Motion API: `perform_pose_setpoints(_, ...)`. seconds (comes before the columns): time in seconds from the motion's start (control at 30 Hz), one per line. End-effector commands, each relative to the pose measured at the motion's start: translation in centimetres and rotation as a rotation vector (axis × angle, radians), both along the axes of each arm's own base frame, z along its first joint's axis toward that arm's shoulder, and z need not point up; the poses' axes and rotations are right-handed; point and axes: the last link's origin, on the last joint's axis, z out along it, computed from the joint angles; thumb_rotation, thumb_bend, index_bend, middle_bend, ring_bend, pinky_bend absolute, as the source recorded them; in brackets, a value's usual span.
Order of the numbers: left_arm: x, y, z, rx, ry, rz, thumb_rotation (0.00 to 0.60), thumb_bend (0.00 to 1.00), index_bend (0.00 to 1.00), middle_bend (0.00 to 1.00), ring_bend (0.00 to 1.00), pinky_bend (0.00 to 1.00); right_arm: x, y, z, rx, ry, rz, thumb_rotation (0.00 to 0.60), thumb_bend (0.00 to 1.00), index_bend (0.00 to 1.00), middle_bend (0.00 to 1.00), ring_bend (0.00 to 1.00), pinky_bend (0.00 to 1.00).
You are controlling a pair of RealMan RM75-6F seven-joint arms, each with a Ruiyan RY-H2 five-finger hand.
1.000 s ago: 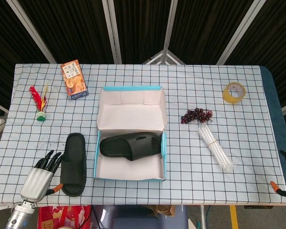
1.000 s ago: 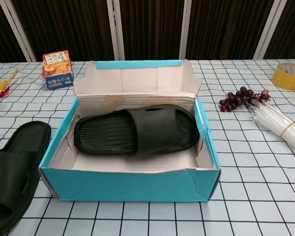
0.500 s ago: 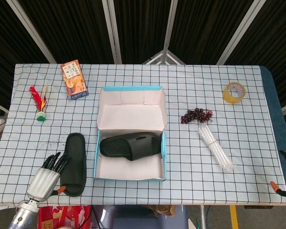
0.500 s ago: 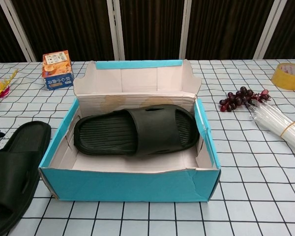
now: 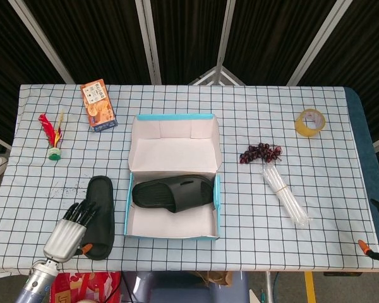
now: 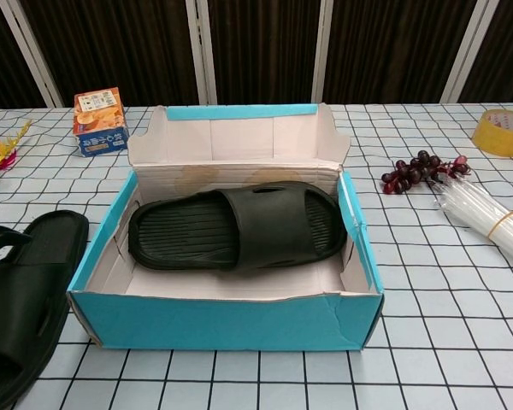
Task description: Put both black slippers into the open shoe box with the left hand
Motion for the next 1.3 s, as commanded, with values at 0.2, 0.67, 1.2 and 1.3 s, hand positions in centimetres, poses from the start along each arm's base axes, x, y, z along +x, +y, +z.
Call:
perform_pose_setpoints(0.2, -0.1, 0.8, -0.6, -0.005, 0.006, 0.014, 0.519, 0.03, 0.03, 0.12, 0.04, 0.12, -0.1, 0.0, 0.0, 0.002, 0.001, -0.002, 0.600, 0.31, 0.05, 0.11, 0.18, 0.11)
perform_pose_setpoints(0.67, 0.0, 1.0, -0.5, -0.003, 0.009, 0.014, 0.535, 0.04, 0.18, 0.27, 0.08, 0.12, 0.0, -0.1, -0.2, 0.008, 0.006, -0.003, 0.600, 0.31, 0.05, 0.11, 0.18, 0.11)
perform_pose_setpoints(1.2, -0.1, 1.6, -0.1, 0.029, 0.007, 0.007, 0.600, 0.26, 0.37, 0.42, 0.10, 0.12, 0.1, -0.1, -0.3, 0.018, 0.008, -0.003, 0.600, 0.31, 0.05, 0.11, 0.18, 0.11)
perform_pose_setpoints(1.3, 0.0, 1.8, 0.3, 0.045, 0.004, -0.001, 0.600, 0.31, 0.42, 0.45, 0.11, 0.12, 0.1, -0.1, -0.4, 0.020, 0.008, -0.001, 0.600, 0.31, 0.05, 0.11, 0.18, 0.11)
